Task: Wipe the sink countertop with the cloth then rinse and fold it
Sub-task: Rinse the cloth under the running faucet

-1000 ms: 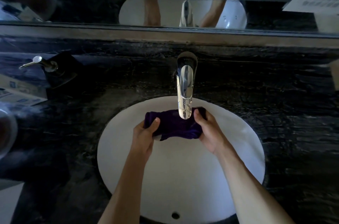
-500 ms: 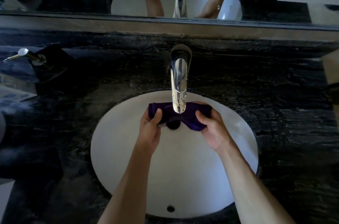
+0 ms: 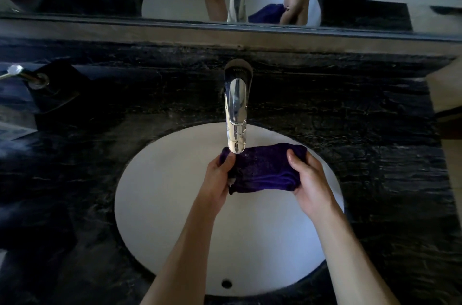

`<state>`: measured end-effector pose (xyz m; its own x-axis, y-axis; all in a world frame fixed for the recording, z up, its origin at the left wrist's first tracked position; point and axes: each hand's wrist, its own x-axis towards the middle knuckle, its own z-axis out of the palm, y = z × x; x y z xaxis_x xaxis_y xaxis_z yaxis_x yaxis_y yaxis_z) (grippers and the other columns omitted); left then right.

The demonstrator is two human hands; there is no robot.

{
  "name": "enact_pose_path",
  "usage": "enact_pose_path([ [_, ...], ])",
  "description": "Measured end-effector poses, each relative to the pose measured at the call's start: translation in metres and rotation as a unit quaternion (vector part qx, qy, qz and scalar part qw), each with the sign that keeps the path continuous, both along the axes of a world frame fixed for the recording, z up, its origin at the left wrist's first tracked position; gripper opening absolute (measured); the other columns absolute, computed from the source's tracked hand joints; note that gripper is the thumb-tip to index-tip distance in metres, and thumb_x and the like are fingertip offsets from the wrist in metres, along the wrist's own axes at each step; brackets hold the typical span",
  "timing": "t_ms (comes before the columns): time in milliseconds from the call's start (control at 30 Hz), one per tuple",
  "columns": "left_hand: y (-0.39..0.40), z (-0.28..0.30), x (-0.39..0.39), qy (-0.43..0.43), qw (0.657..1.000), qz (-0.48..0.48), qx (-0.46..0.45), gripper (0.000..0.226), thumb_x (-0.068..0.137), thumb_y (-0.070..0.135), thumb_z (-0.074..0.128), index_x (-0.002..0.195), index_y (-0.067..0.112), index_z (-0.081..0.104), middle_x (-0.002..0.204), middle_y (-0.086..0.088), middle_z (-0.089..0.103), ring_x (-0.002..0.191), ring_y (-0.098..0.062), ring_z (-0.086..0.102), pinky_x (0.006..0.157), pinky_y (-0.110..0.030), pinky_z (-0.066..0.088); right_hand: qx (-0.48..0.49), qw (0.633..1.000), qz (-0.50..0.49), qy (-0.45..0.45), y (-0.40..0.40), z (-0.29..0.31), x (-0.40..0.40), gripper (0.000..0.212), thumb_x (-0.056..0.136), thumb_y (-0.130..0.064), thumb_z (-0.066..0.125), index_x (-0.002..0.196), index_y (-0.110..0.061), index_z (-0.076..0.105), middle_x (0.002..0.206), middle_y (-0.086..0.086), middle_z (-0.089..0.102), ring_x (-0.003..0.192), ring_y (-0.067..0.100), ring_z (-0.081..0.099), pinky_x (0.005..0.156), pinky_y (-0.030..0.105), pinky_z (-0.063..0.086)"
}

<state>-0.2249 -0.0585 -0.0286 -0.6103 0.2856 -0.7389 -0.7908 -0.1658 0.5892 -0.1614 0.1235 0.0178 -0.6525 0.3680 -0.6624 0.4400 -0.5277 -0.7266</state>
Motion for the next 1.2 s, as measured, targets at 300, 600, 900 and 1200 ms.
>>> enact_pose_path([
  [300, -0.018, 0.015, -0.012, 0.064, 0.997, -0.009, -0.045, 0.023, 0.106, 0.019, 0.049, 0.123, 0.014, 0.065, 0.115, -0.015, 0.075, 0.105, -0.034, 0.072, 0.085, -0.054, 0.06, -0.063, 0.998, -0.012, 0.001, -0.011, -0.008, -0.007, 0.032, 0.102, -0.018, 0.056, 0.128, -0.002, 0.062, 0.12, 0.02, 0.073, 0.11, 0.036, 0.071, 0.088, 0.047, 0.058],
  [600, -0.064, 0.043, -0.021, 0.178, 0.97, 0.03, -0.161, 0.018, 0.104, 0.027, 0.054, 0.114, 0.02, 0.068, 0.104, -0.004, 0.076, 0.094, -0.02, 0.075, 0.068, -0.031, 0.06, -0.119, 0.991, 0.068, 0.005, -0.053, -0.037, -0.045, 0.029, 0.101, -0.022, 0.058, 0.123, -0.005, 0.066, 0.118, 0.017, 0.074, 0.108, 0.034, 0.071, 0.087, 0.045, 0.057],
  [900, -0.08, 0.049, -0.03, 0.153, 0.969, 0.095, -0.17, 0.021, 0.103, 0.027, 0.057, 0.117, 0.019, 0.069, 0.113, -0.007, 0.076, 0.103, -0.024, 0.074, 0.083, -0.042, 0.061, -0.091, 0.99, 0.104, 0.019, -0.067, -0.028, -0.064, 0.015, 0.101, -0.014, 0.059, 0.111, -0.014, 0.07, 0.105, 0.012, 0.073, 0.093, 0.029, 0.069, 0.081, 0.045, 0.052],
  [1200, -0.044, 0.006, -0.008, -0.137, 0.941, 0.306, 0.047, 0.028, 0.103, 0.029, 0.054, 0.113, 0.007, 0.067, 0.095, -0.01, 0.078, 0.085, -0.019, 0.075, 0.071, -0.032, 0.062, -0.216, 0.975, -0.006, 0.059, -0.072, -0.012, -0.042, 0.039, 0.097, -0.026, 0.058, 0.129, -0.004, 0.058, 0.131, 0.026, 0.064, 0.117, 0.041, 0.064, 0.094, 0.057, 0.055],
])
